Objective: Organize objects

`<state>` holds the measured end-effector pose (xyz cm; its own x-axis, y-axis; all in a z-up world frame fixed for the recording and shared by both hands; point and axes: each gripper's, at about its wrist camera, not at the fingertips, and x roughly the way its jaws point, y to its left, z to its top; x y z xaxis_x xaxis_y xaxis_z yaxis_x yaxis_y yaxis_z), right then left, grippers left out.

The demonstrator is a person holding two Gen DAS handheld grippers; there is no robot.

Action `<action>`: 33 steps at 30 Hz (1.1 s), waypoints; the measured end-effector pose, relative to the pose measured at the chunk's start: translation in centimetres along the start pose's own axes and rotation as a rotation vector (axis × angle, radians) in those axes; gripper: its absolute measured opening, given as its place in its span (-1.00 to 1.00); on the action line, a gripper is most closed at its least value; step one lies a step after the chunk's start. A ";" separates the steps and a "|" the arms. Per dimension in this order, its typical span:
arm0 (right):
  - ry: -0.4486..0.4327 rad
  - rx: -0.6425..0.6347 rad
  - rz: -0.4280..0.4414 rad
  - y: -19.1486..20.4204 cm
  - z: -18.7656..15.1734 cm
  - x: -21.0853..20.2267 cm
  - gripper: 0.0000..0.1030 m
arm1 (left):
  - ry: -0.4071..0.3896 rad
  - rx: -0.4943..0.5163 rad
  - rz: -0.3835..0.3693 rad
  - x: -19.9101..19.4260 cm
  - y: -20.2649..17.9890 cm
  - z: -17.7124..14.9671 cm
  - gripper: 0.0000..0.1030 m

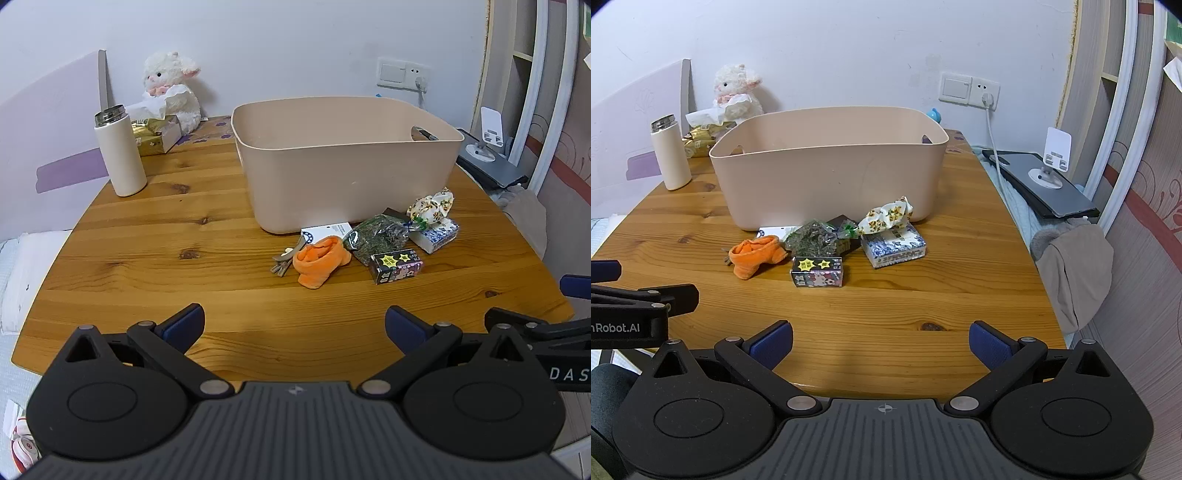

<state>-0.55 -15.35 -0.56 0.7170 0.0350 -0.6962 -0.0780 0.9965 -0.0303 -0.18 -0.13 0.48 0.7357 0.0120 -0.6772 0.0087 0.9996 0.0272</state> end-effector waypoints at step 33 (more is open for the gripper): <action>0.005 -0.003 0.000 0.1 -0.2 0.4 1.00 | 0.003 -0.004 -0.005 0.2 0.3 0.3 1.00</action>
<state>-0.46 -15.21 -1.01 0.7138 0.0349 -0.6995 -0.0804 0.9962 -0.0323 0.15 0.18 0.55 0.7335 0.0071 -0.6796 0.0097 0.9997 0.0209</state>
